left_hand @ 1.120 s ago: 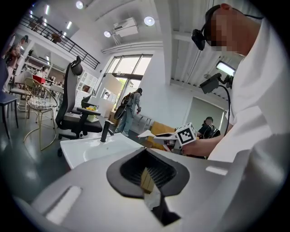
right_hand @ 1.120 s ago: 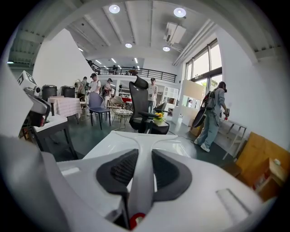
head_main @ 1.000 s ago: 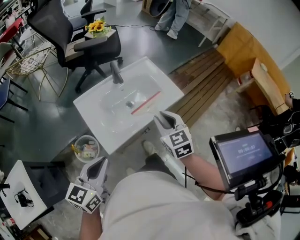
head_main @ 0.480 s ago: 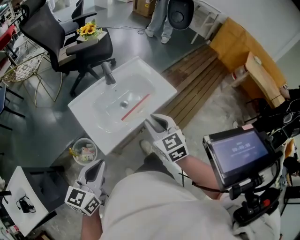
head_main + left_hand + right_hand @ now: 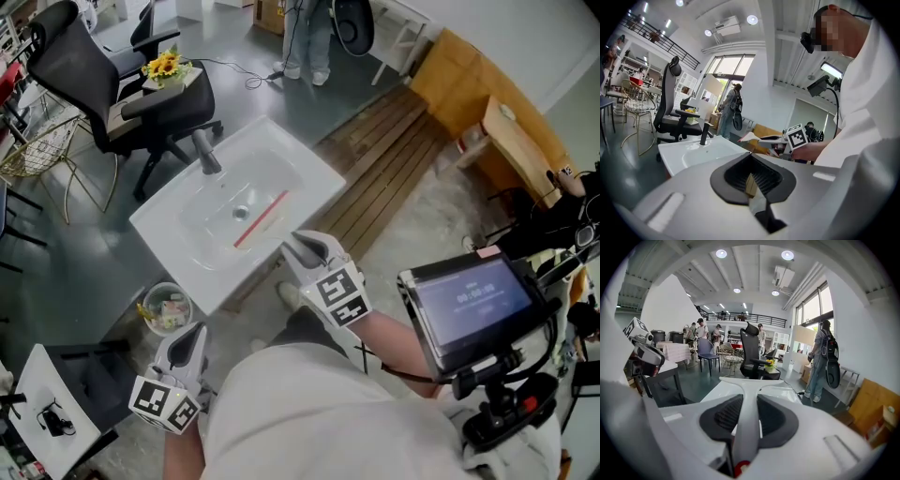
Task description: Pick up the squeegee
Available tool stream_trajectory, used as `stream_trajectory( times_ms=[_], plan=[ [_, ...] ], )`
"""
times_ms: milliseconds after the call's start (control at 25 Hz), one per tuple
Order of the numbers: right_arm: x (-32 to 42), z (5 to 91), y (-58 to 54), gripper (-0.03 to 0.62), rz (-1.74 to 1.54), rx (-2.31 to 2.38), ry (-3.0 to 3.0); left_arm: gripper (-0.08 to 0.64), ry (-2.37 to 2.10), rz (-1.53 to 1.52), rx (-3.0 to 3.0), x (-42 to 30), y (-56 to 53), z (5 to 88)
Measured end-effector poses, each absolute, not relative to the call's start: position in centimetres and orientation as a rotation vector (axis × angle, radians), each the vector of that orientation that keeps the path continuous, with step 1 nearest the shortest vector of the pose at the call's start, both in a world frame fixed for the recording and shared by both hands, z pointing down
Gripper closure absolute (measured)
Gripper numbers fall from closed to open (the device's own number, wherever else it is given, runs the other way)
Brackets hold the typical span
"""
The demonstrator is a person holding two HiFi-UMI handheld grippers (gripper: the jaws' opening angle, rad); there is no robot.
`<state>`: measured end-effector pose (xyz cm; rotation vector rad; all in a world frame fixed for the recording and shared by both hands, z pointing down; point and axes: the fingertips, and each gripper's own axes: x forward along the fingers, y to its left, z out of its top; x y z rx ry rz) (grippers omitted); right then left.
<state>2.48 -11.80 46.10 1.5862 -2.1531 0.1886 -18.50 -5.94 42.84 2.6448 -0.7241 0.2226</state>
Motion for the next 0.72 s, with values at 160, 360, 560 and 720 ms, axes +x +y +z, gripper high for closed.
stream_trajectory(
  times_ms=[160,360,560,720],
  plan=[
    [2.7,46.3,-12.0,0.491,0.188,1.589,-2.153,0.552,-0.724,0.223,2.646,-18.4,-6.3,43.1],
    [3.3,46.8,-11.9,0.492,0.181,1.593,-2.152,0.552,-0.722,0.215,2.651,-17.9,-6.2,43.7],
    [4.4,46.7,-11.8,0.492,0.185,1.599,-2.148,0.552,-0.718,0.229,2.651,-16.8,-6.1,43.4],
    [4.9,46.6,-12.2,0.492,0.187,1.606,-2.144,0.552,-0.716,0.229,2.655,-16.5,-6.6,43.1]
  ],
)
